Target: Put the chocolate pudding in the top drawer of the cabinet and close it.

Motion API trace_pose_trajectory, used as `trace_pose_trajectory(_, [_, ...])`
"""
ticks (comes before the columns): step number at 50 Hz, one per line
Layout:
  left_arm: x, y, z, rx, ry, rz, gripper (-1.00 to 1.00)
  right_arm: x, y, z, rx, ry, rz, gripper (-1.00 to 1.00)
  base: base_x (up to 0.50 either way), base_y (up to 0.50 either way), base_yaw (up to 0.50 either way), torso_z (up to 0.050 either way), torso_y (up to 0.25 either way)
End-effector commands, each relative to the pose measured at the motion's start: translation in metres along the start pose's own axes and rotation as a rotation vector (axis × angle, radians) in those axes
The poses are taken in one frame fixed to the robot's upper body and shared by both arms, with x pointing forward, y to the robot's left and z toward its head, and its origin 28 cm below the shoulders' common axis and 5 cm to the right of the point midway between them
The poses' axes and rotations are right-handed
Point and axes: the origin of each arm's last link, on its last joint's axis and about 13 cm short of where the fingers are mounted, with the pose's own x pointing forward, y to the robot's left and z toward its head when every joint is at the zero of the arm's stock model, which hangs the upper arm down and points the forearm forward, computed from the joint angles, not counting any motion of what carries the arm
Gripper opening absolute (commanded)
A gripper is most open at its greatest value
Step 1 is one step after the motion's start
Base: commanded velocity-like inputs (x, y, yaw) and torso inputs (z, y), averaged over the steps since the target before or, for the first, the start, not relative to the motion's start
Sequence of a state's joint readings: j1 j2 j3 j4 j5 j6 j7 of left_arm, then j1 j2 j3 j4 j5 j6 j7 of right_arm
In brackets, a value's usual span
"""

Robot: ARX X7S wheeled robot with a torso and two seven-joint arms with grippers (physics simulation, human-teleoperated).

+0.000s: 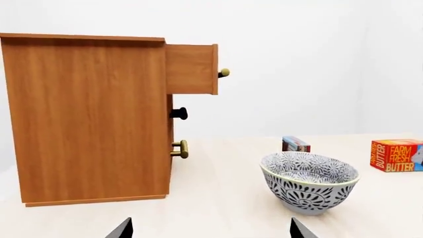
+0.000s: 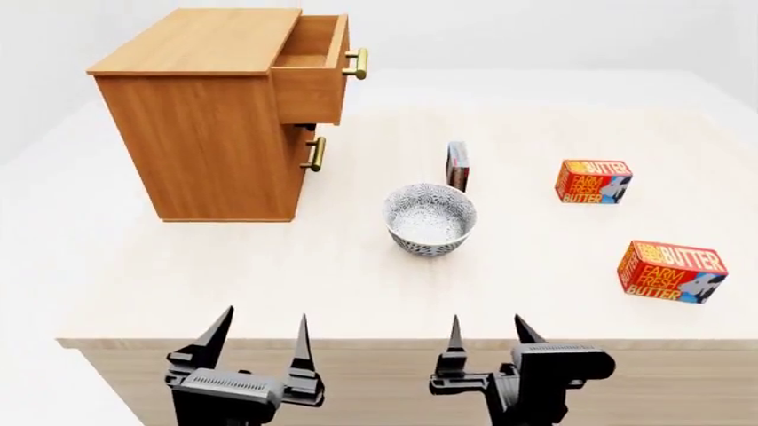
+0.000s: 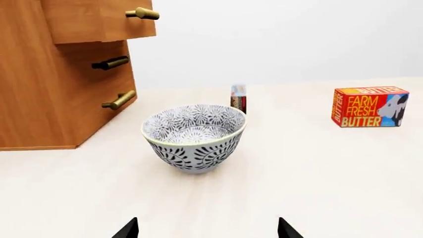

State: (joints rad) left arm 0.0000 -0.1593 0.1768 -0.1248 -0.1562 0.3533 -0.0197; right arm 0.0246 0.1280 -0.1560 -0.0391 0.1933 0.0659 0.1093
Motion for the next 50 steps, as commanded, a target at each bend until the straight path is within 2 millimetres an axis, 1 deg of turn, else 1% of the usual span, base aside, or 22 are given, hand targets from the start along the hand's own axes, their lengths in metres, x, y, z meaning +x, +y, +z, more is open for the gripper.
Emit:
trace_pose_trajectory(1, [0.000, 0.000, -0.001, -0.005, 0.005, -0.012, 1.00, 0.004, 0.001, 0.001, 0.014, 0.008, 0.016, 1.00, 0.00, 0.00, 0.00, 0.050, 0.000])
trace_pose_trajectory(16, [0.000, -0.001, -0.002, -0.021, 0.014, -0.027, 1.00, 0.004, 0.000, 0.000, 0.004, -0.016, 0.003, 1.00, 0.00, 0.00, 0.00, 0.050, 0.000])
trace_pose_trajectory(18, [0.001, -0.001, -0.002, 0.012, 0.046, -0.025, 1.00, 0.003, 0.000, 0.002, 0.003, -0.019, 0.003, 1.00, 0.00, 0.00, 0.00, 0.000, 0.000])
trace_pose_trajectory(21, [0.002, -0.002, 0.000, 0.016, 0.066, -0.006, 1.00, 0.003, 0.001, 0.003, -0.022, -0.029, 0.003, 1.00, 0.00, 0.00, 0.00, 0.000, 0.000])
trace_pose_trajectory(25, [0.007, 0.000, 0.004, 0.025, 0.073, 0.024, 1.00, 0.007, 0.001, 0.007, -0.056, -0.031, -0.007, 1.00, 0.00, 0.00, 0.00, 0.000, 0.000])
trace_pose_trajectory(30, [0.014, 0.000, 0.013, 0.058, 0.072, 0.042, 1.00, 0.008, -0.003, 0.019, -0.075, -0.046, -0.015, 1.00, 0.00, 0.00, 0.00, 0.000, 0.000])
trace_pose_trajectory(34, [0.019, 0.001, 0.028, 0.083, 0.054, 0.037, 1.00, 0.011, -0.003, 0.030, -0.082, -0.052, -0.007, 1.00, 0.00, 0.00, 0.00, 0.000, 0.000])
trace_pose_trajectory(41, [0.025, 0.003, 0.051, 0.094, 0.025, -0.003, 1.00, 0.015, -0.003, 0.059, -0.109, -0.096, 0.016, 1.00, 0.00, 0.00, 0.00, 0.000, 0.000])
trace_pose_trajectory(44, [0.029, 0.005, 0.059, 0.086, 0.020, -0.019, 1.00, 0.018, -0.003, 0.069, -0.107, -0.099, 0.031, 1.00, 0.00, 0.00, 0.00, 0.000, 0.000])
trace_pose_trajectory(50, [0.036, 0.010, 0.076, 0.133, -0.007, -0.036, 1.00, 0.022, -0.004, 0.088, -0.129, -0.116, 0.050, 1.00, 0.00, 0.00, 0.00, 0.000, 0.000])
